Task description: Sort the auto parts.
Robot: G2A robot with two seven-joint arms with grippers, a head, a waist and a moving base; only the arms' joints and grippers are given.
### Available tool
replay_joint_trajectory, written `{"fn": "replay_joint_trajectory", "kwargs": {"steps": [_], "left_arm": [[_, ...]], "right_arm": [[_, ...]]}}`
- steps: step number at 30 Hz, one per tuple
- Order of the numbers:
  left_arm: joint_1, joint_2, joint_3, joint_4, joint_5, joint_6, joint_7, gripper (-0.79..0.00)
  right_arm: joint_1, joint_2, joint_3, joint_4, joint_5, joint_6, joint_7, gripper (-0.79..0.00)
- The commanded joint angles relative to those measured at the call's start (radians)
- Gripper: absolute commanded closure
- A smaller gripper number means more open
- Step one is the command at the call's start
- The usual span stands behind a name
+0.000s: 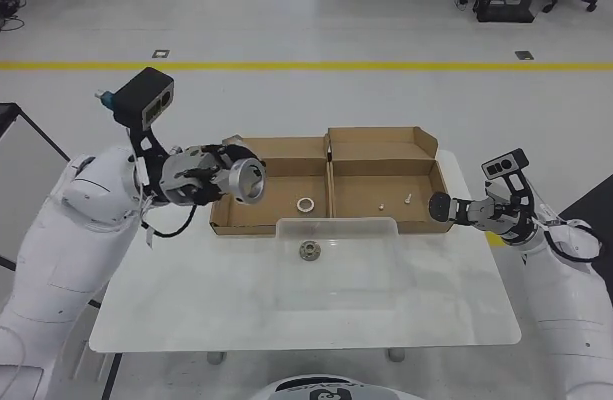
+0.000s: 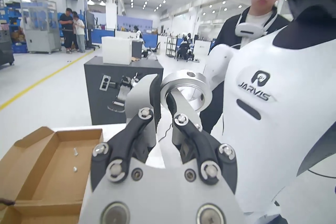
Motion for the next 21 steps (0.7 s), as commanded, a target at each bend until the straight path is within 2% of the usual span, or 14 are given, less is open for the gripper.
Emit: {"fn": "replay_joint_trajectory", "kwargs": {"steps": [1,21], "left_arm": [[0.012,-0.010,-0.019,-0.012,-0.030,0.000,0.000,0.000],[0.017,-0.011,-0.018,-0.013,-0.037,0.005,0.010,0.000]], "right_arm": [[0.000,0.000,0.000,0.000,0.000,0.000,0.000,-0.785],[0.000,0.000,0.000,0.000,0.000,0.000,0.000,-0.785]]}}
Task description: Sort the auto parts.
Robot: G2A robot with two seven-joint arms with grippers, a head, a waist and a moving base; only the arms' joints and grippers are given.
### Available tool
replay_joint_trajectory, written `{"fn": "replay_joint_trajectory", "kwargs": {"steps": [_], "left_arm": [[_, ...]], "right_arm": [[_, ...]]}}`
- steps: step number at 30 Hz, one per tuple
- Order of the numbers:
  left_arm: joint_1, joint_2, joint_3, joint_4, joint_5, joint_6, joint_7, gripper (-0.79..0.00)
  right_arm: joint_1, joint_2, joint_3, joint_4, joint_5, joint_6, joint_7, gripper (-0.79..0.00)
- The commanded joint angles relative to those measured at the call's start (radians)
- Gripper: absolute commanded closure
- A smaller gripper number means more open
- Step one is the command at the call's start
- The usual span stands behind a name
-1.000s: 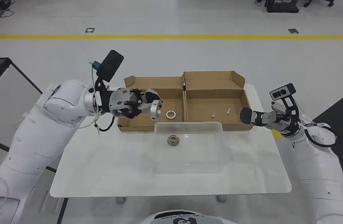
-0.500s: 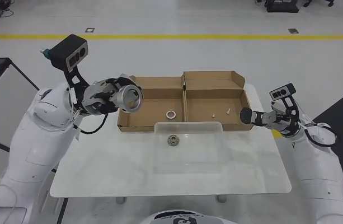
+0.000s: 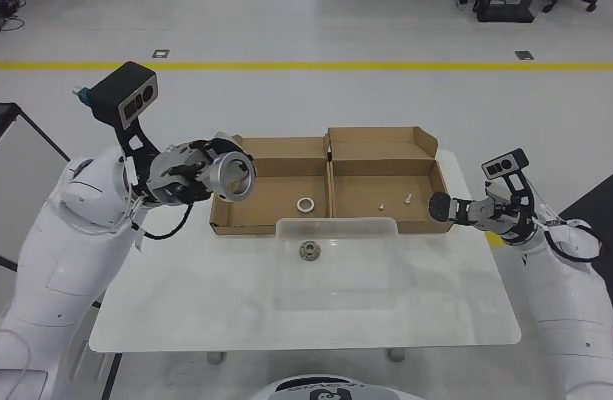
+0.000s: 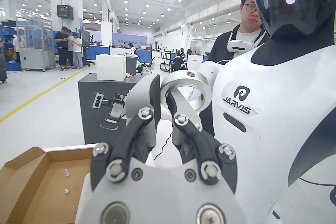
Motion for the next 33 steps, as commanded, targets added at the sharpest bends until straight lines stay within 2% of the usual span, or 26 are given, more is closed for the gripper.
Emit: {"fn": "replay_joint_trajectory", "kwargs": {"steps": [1,5,9,12,22,27,33], "left_arm": [[0.024,-0.003,0.009,-0.016,-0.041,0.016,0.046,0.000],[0.073,-0.006,0.001,-0.060,-0.149,0.000,0.073,0.000],[0.109,-0.006,-0.020,-0.081,-0.232,0.000,0.009,0.000],[0.128,-0.010,-0.032,-0.107,-0.281,0.000,0.000,0.000],[0.188,-0.044,-0.060,-0.158,-0.465,0.000,0.000,0.000],[0.198,-0.057,-0.066,-0.147,-0.411,0.000,0.000,0.000],[0.189,-0.051,-0.069,-0.123,-0.191,0.002,-0.002,0.000]], "right_arm": [[0.000,0.000,0.000,0.000,0.000,0.000,0.000,-0.785],[0.000,0.000,0.000,0.000,0.000,0.000,0.000,-0.785],[0.000,0.000,0.000,0.000,0.000,0.000,0.000,-0.785],[0.000,0.000,0.000,0.000,0.000,0.000,0.000,-0.785],[0.000,0.000,0.000,0.000,0.000,0.000,0.000,-0.785],[0.000,0.000,0.000,0.000,0.000,0.000,0.000,-0.785],[0.000,0.000,0.000,0.000,0.000,0.000,0.000,-0.785]]}}
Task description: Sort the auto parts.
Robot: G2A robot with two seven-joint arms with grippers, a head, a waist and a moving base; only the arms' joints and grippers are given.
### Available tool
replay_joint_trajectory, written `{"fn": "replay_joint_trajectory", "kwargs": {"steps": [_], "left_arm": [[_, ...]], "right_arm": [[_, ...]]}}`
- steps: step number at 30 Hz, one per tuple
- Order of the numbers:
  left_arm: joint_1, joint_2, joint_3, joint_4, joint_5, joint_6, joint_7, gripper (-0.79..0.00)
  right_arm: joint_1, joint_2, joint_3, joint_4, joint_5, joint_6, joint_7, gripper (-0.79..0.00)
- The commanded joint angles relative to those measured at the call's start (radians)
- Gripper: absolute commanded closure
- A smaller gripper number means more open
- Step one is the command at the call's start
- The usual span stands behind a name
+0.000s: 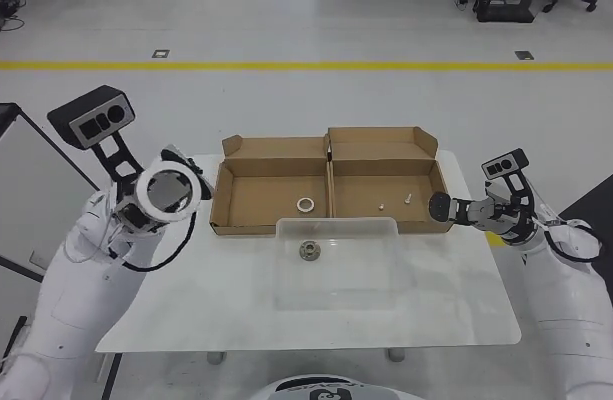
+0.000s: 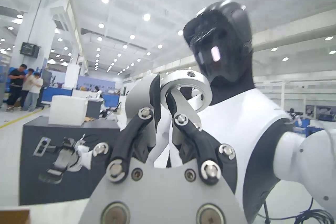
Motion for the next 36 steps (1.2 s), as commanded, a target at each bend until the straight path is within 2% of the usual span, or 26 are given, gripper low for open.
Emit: {"fn": "replay_joint_trajectory", "kwargs": {"steps": [1,7,14,18,25,31,36], "left_arm": [[0.000,0.003,0.004,0.005,0.050,-0.006,0.007,0.000],[0.000,0.010,-0.003,0.004,0.077,-0.008,0.008,0.000],[0.028,-0.008,-0.007,-0.043,-0.187,-0.008,0.008,0.000],[0.038,-0.019,-0.014,-0.061,-0.254,-0.008,0.008,0.000],[0.046,-0.026,-0.024,-0.051,-0.198,-0.005,0.005,0.000],[0.056,-0.021,-0.041,-0.005,-0.054,0.007,-0.007,0.000],[0.063,-0.017,-0.046,0.004,-0.001,-0.002,0.002,0.000]], "right_arm": [[0.000,0.000,0.000,0.000,0.000,0.000,0.000,-0.785],[0.000,0.000,0.000,0.000,0.000,0.000,0.000,-0.785],[0.000,0.000,0.000,0.000,0.000,0.000,0.000,-0.785],[0.000,0.000,0.000,0.000,0.000,0.000,0.000,-0.785],[0.000,0.000,0.000,0.000,0.000,0.000,0.000,-0.785],[0.000,0.000,0.000,0.000,0.000,0.000,0.000,-0.785],[0.000,0.000,0.000,0.000,0.000,0.000,0.000,-0.785]]}}
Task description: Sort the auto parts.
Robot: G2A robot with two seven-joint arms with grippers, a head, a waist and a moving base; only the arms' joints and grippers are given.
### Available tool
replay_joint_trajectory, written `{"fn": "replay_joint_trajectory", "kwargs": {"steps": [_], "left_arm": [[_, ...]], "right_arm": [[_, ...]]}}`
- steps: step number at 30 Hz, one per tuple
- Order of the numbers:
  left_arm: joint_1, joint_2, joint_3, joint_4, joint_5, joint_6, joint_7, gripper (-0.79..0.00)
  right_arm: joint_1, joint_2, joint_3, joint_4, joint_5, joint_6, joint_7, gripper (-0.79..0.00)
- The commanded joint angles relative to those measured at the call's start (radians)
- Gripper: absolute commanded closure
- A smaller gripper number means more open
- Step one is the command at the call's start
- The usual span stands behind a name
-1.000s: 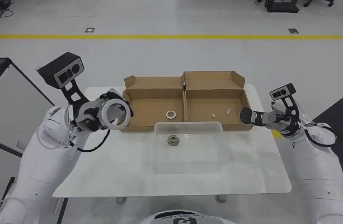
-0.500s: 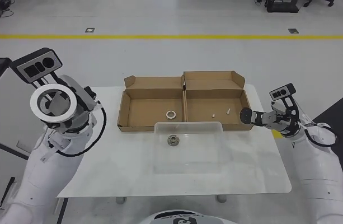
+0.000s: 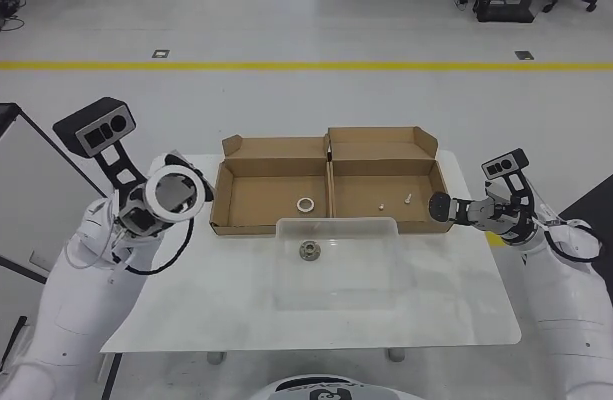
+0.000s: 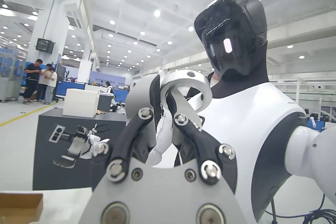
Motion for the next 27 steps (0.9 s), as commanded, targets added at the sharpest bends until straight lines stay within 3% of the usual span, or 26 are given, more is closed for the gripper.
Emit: {"fn": "replay_joint_trajectory", "kwargs": {"steps": [1,14,27], "left_arm": [[0.002,0.001,0.002,0.000,0.005,-0.005,0.005,0.000],[0.003,-0.011,0.006,-0.025,-0.163,-0.009,0.009,0.000],[0.011,-0.013,0.004,-0.030,-0.156,0.013,0.028,0.000]], "right_arm": [[0.000,0.000,0.000,0.000,0.000,0.000,0.000,-0.785],[0.000,0.000,0.000,0.000,0.000,0.000,0.000,-0.785],[0.000,0.000,0.000,0.000,0.000,0.000,0.000,-0.785]]}}
